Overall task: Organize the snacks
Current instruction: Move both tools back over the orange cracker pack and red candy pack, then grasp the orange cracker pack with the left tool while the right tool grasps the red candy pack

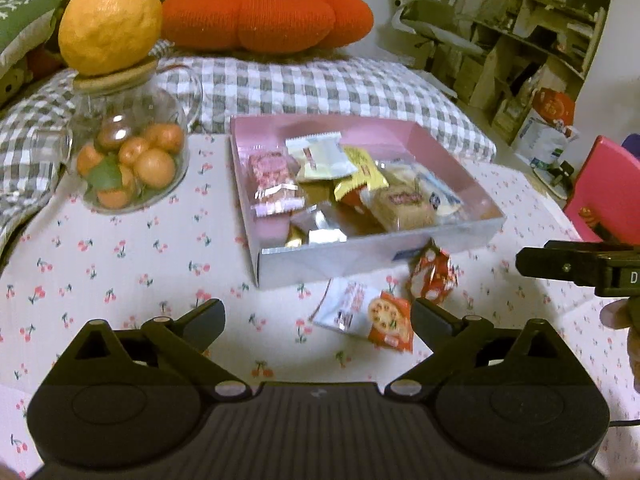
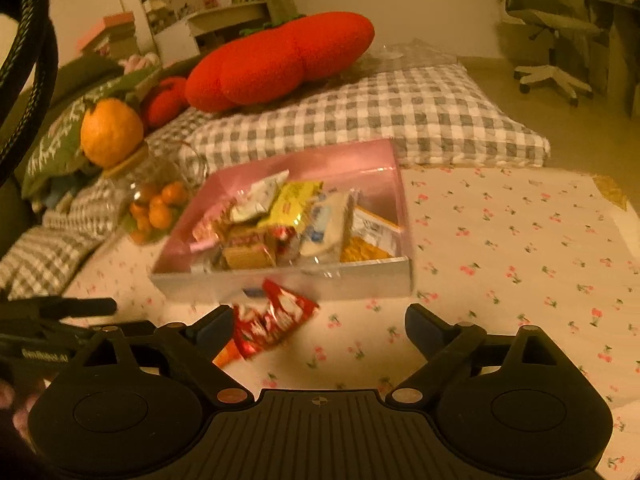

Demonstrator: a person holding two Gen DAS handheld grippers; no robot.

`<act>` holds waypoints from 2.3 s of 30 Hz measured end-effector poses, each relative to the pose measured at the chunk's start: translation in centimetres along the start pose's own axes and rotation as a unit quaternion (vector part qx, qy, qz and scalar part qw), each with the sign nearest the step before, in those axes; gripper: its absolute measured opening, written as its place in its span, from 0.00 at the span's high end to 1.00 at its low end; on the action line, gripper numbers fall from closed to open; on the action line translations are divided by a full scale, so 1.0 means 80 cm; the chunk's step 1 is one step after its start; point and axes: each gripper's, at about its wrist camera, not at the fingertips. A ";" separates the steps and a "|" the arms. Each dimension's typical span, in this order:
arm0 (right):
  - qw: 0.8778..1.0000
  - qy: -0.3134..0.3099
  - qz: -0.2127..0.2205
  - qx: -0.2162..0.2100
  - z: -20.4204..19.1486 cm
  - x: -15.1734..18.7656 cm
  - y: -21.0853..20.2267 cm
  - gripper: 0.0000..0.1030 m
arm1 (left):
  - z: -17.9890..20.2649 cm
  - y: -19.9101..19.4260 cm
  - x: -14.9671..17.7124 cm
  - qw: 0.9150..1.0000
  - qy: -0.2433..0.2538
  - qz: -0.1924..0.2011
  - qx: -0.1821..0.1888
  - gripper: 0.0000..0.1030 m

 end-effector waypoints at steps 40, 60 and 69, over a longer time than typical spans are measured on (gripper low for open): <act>0.993 -0.012 -0.094 0.070 0.025 0.035 0.044 0.06 | 0.038 0.057 0.027 0.992 0.123 0.004 0.005 0.41; 0.995 -0.046 -0.076 0.036 -0.052 0.014 0.084 0.06 | -0.011 0.021 0.040 0.991 0.131 -0.009 -0.015 0.42; 0.996 -0.050 -0.062 0.050 -0.075 0.001 0.111 0.06 | -0.018 0.018 0.039 0.991 0.129 -0.013 -0.014 0.42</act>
Point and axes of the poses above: each gripper's, at about its wrist camera, not at the fingertips, and y roughly the way its jaws point, z to its right, x to its underside, and after that the axes turned 7 degrees about -y, right-handed
